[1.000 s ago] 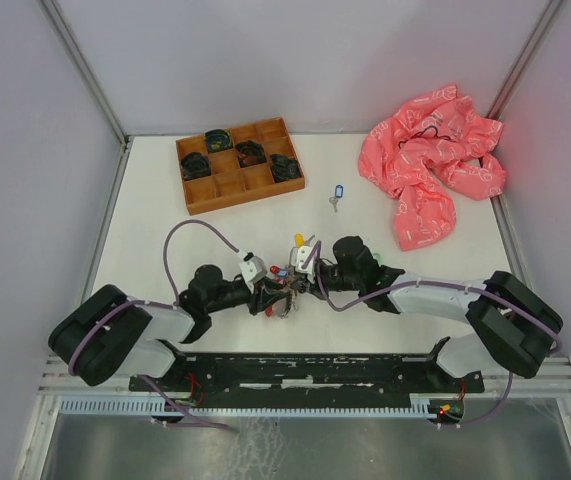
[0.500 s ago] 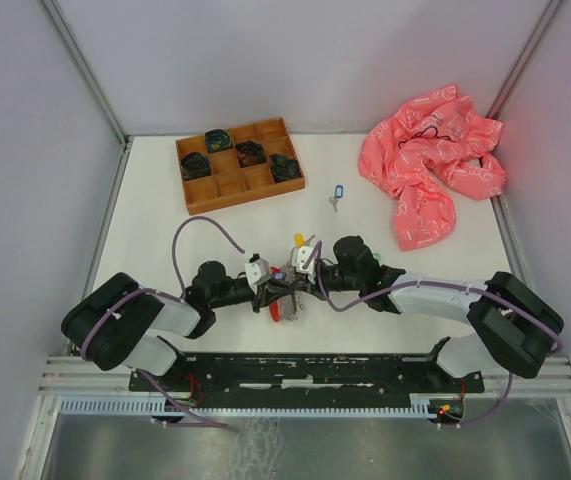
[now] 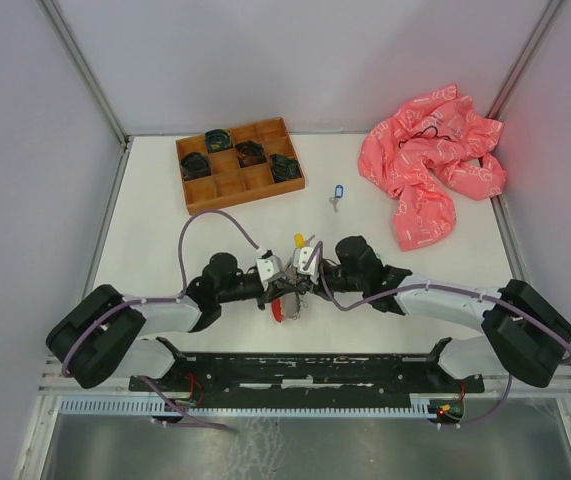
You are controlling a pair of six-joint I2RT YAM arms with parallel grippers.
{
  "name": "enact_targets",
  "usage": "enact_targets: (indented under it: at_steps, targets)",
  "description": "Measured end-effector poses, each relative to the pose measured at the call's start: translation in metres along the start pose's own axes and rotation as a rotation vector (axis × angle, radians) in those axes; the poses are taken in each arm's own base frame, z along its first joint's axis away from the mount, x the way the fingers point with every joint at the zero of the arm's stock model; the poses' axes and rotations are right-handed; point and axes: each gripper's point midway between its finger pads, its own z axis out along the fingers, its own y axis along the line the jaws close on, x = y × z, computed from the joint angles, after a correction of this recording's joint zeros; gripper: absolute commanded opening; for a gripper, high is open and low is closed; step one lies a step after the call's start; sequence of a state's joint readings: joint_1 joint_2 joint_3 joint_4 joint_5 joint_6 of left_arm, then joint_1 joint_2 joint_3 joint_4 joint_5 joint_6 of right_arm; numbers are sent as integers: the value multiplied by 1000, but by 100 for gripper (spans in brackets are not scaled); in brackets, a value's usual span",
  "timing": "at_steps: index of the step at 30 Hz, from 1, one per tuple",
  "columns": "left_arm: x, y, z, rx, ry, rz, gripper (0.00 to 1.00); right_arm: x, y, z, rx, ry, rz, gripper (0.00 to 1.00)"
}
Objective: Put the keys on the keyring
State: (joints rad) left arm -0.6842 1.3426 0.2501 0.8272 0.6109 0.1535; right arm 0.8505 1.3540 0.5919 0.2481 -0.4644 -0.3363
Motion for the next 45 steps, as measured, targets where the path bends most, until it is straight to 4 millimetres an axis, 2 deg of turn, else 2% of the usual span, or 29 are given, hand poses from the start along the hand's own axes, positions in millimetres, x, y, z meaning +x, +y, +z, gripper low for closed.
enact_targets:
  at_steps: [6,14,16,20,25,29,45]
  targets:
    - [-3,1,8,-23,104,5,3,6,-10,-11,80,45,4,23]
    - [19,6,0,-74,245,-14,3,17,-5,-27,132,16,-4,30]
    - [21,5,-1,-70,262,-15,3,21,-1,-25,120,10,-5,31]
    - [22,2,-3,-60,277,-10,3,17,1,-17,91,-25,-19,34]
    - [15,1,-5,-55,263,12,3,11,2,-8,62,-70,-45,35]
    - [13,0,-6,-50,259,23,3,13,7,-4,25,-76,-54,35]
    - [13,-4,-5,-19,252,35,3,11,7,8,-30,-84,-104,31]
